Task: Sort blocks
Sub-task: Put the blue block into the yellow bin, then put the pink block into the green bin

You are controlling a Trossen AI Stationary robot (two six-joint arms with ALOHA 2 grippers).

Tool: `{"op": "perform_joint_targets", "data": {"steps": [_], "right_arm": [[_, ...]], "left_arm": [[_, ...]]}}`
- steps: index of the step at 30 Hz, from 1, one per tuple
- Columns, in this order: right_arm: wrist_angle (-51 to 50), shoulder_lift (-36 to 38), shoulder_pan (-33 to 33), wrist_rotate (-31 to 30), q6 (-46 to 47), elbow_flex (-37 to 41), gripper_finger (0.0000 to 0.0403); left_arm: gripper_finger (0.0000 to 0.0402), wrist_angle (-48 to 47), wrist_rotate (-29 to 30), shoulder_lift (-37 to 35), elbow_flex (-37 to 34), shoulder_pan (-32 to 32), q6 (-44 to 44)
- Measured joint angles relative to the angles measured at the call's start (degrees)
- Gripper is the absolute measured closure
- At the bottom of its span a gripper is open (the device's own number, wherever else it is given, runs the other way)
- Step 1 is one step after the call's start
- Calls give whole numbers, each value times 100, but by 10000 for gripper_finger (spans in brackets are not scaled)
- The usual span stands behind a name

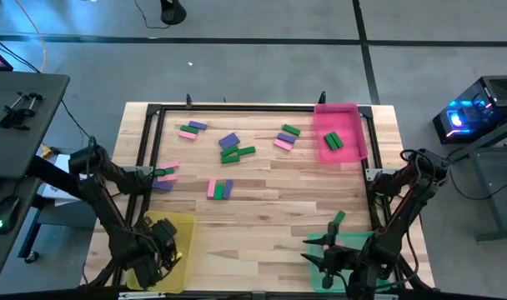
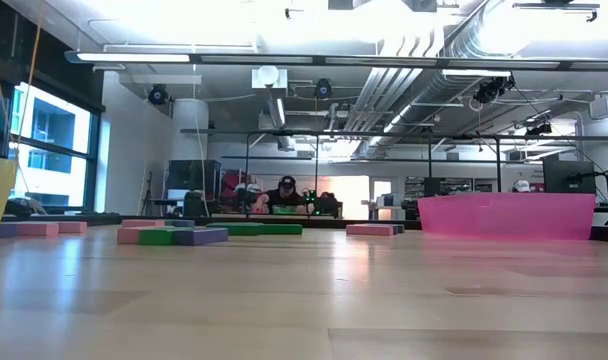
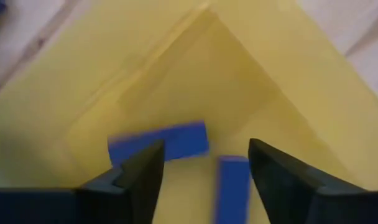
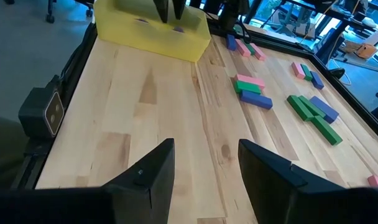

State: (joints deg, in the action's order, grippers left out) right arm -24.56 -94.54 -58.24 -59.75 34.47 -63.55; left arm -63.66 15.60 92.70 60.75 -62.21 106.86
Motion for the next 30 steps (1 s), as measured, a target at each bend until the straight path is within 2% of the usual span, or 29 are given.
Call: {"op": "perform_joint_targets", "data": {"steps": [4, 11, 14, 20, 26, 30], "right_arm": [[0, 0, 13, 0, 0, 0, 242], [0, 0, 13, 12, 1, 0, 242], [0, 0, 13, 20, 1, 0, 242], [0, 0, 13, 26, 0, 0, 242], [2, 0, 13, 28, 1, 0, 242], [-3, 0, 13, 36, 45, 0, 242]], "left_arm": [[157, -60, 435, -327, 4, 169, -370], [158, 59, 2317, -593, 4, 836, -1538], [159, 65, 2766, -594, 4, 1308, -1851], [159, 492, 2900, -593, 4, 2377, -2569], [159, 1678, 2894, -510, 7, 3286, -3937], [159, 2281, 2537, -337, 9, 3838, -4580]]}}
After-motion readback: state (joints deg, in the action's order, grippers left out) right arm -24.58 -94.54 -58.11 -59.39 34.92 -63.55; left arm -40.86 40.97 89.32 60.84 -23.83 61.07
